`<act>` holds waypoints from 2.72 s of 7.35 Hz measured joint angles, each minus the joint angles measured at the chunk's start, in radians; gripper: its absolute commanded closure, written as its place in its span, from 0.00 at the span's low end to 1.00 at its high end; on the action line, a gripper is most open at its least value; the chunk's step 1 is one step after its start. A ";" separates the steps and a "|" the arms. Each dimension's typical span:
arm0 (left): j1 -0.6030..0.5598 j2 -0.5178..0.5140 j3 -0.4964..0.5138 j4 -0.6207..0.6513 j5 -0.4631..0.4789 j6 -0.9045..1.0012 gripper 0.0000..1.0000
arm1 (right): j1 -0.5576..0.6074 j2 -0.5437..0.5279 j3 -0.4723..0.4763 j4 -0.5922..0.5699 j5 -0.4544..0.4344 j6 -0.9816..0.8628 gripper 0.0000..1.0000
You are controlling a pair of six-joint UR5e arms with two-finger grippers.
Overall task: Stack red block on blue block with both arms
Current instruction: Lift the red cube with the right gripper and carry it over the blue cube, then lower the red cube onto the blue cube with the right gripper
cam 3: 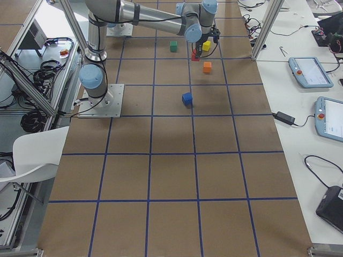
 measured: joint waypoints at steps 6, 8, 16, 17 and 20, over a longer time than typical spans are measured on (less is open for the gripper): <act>0.000 0.002 0.006 0.000 -0.004 0.000 0.00 | -0.216 -0.065 0.210 -0.137 -0.057 -0.456 1.00; 0.001 0.002 0.007 0.001 -0.004 0.000 0.00 | -0.225 -0.063 0.284 -0.277 -0.063 -0.522 1.00; 0.002 0.000 0.008 0.002 -0.004 0.000 0.00 | -0.228 -0.029 0.317 -0.318 -0.071 -0.545 0.98; 0.002 -0.002 0.007 0.002 -0.004 0.000 0.00 | -0.230 -0.027 0.317 -0.315 -0.072 -0.545 0.97; 0.002 -0.003 0.007 0.001 -0.004 -0.001 0.00 | -0.237 -0.027 0.332 -0.314 -0.072 -0.544 0.78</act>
